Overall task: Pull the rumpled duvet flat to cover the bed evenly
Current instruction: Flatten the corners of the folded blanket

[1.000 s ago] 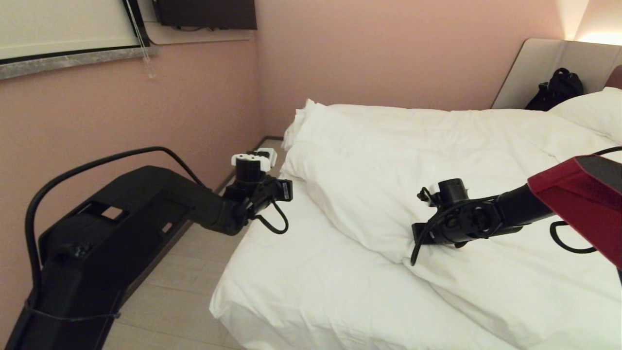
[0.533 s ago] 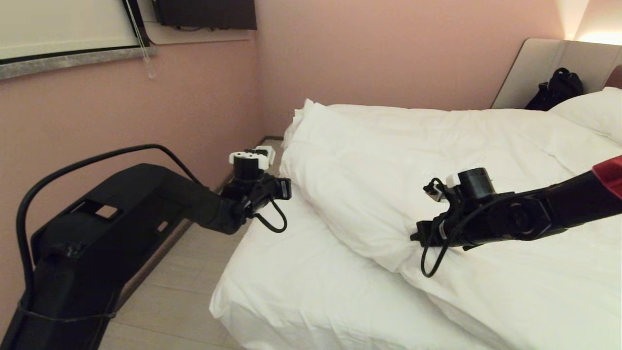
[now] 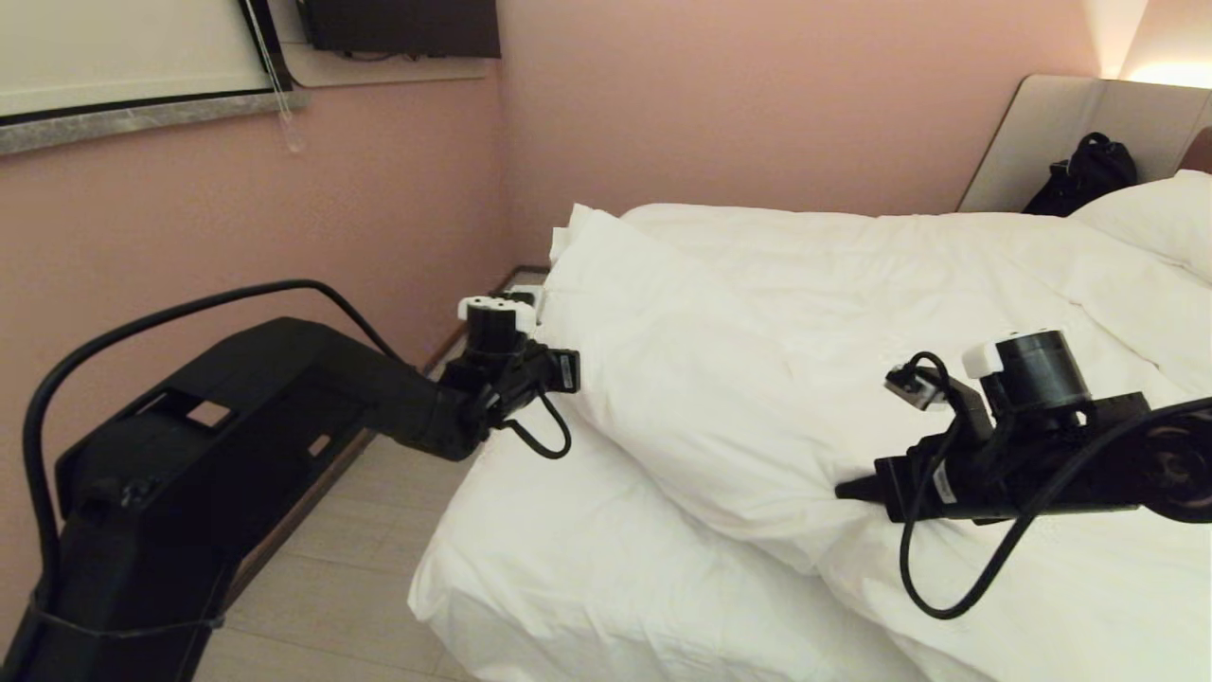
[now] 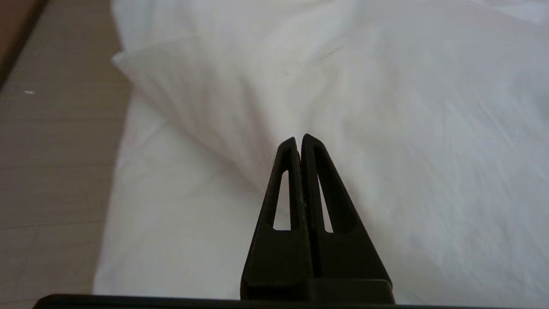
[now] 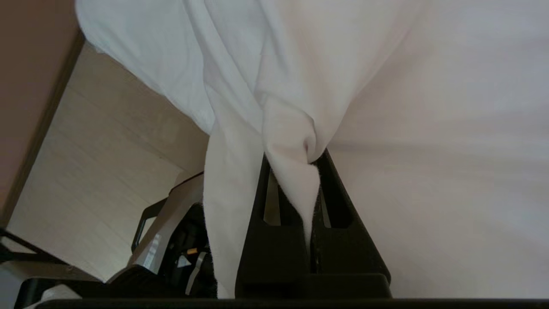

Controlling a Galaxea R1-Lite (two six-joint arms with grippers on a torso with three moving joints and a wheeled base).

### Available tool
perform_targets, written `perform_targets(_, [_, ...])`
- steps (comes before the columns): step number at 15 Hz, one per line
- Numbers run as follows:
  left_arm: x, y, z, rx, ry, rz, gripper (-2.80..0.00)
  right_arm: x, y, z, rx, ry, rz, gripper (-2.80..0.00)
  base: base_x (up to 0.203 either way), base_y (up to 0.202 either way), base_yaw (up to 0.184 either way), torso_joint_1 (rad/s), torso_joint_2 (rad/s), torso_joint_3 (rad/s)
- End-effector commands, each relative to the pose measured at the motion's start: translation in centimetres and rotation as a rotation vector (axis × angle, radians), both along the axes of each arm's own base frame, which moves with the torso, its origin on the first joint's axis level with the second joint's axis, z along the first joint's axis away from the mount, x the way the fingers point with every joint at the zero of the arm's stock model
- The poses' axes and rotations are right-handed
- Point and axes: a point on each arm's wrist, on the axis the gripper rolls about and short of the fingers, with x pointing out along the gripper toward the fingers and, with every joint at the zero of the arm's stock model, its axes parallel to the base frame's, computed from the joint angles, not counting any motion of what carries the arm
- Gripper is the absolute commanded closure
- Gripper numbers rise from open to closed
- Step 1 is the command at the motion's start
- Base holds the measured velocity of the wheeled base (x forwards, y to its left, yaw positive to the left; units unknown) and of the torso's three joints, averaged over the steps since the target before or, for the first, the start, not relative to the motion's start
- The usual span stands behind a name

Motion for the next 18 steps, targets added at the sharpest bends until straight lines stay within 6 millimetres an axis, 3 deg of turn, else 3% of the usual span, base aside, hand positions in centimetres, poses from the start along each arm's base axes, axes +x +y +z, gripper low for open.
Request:
perform_targets(1, [-0.6, -1.2, -0.9, 0.012, 0.023, -0.028, 0.00, -0.6, -0.8, 1.3, 0.021, -0.043, -0.015, 0.00, 0.000, 0.000, 0.000, 0.000, 0.00, 0.000])
perform_targets(4, [-2.0, -3.3, -3.0, 0.045, 0.072, -0.080, 0.00, -0.8, -1.5, 1.2, 0.015, -0.037, -0.031, 0.00, 0.000, 0.000, 0.000, 0.000, 0.00, 0.000])
perform_targets(11, [-2.1, -3.2, -2.9, 0.050, 0.070, -0.082, 0.00, 1.4, -1.1, -2.9, -0.005, 0.058, -0.034, 0.00, 0.000, 0.000, 0.000, 0.000, 0.00, 0.000])
perform_targets(18, [-2.1, -3.2, -2.6, 0.047, 0.063, -0.082, 0.00, 1.6, -1.1, -3.4, -0.007, 0.064, -0.036, 0.00, 0.000, 0.000, 0.000, 0.000, 0.00, 0.000])
